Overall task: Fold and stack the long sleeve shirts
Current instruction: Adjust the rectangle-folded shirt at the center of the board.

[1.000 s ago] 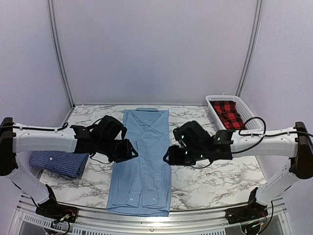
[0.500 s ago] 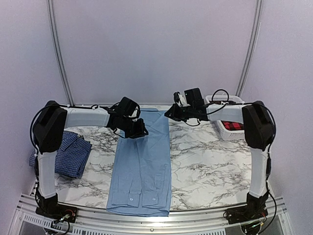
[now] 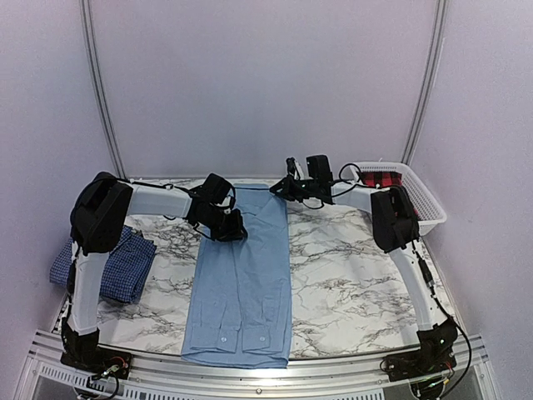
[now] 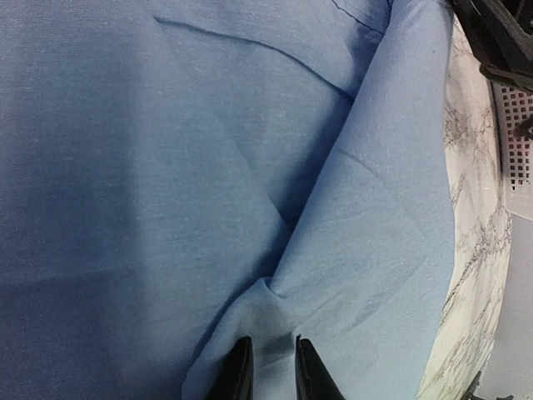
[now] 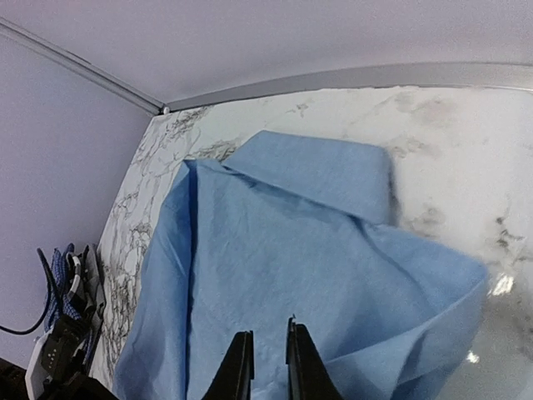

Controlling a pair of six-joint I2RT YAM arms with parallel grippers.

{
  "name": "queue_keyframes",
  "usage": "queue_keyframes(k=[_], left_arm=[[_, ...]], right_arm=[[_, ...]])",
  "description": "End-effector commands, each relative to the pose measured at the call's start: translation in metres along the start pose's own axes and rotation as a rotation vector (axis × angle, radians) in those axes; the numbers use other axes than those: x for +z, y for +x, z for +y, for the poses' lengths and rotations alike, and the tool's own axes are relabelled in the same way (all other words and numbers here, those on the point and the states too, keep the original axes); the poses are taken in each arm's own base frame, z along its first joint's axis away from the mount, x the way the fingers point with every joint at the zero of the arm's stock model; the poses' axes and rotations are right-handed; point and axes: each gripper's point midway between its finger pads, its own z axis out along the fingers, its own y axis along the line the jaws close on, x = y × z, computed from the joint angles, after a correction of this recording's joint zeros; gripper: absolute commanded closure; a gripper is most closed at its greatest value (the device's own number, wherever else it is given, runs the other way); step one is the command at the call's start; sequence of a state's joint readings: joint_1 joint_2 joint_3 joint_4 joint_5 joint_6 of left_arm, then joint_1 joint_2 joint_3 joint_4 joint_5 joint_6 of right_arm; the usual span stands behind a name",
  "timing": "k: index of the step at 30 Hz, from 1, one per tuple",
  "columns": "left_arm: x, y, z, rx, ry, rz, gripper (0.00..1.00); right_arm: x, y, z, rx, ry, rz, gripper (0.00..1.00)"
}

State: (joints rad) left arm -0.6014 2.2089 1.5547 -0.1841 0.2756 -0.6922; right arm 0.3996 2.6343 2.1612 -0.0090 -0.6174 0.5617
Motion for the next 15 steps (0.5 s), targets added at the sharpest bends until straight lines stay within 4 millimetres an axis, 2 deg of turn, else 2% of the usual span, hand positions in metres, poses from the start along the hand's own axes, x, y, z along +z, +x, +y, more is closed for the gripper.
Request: queue_keyframes(k=[1, 5, 8, 12, 15], left_arm=[[0.007, 0.002, 0.013, -0.017, -0.007, 0.018, 0.8], [0.007, 0.0, 0.013, -0.019, -0.003, 0.018, 0.8], [0.006, -0.001, 0.012, -0.018, 0.002, 0.018, 0.8], [0.001, -0.004, 0.006, -0.005, 0.015, 0.008, 0.8], [-0.006, -0.009, 0.001, 0.005, 0.026, -0.007, 0.8]], right_arm=[[0.004, -0.026, -0.018, 0.06, -0.082, -0.049, 0.88], [0.009, -0.025, -0.033, 0.096, -0.068, -0.083, 0.89], [0.011, -0.024, -0.036, 0.106, -0.069, -0.09, 0.9], [0.003, -0.037, -0.027, 0.071, -0.057, -0.101, 0.9], [-0.009, -0.054, -0.008, 0.027, -0.054, -0.12, 0.87]])
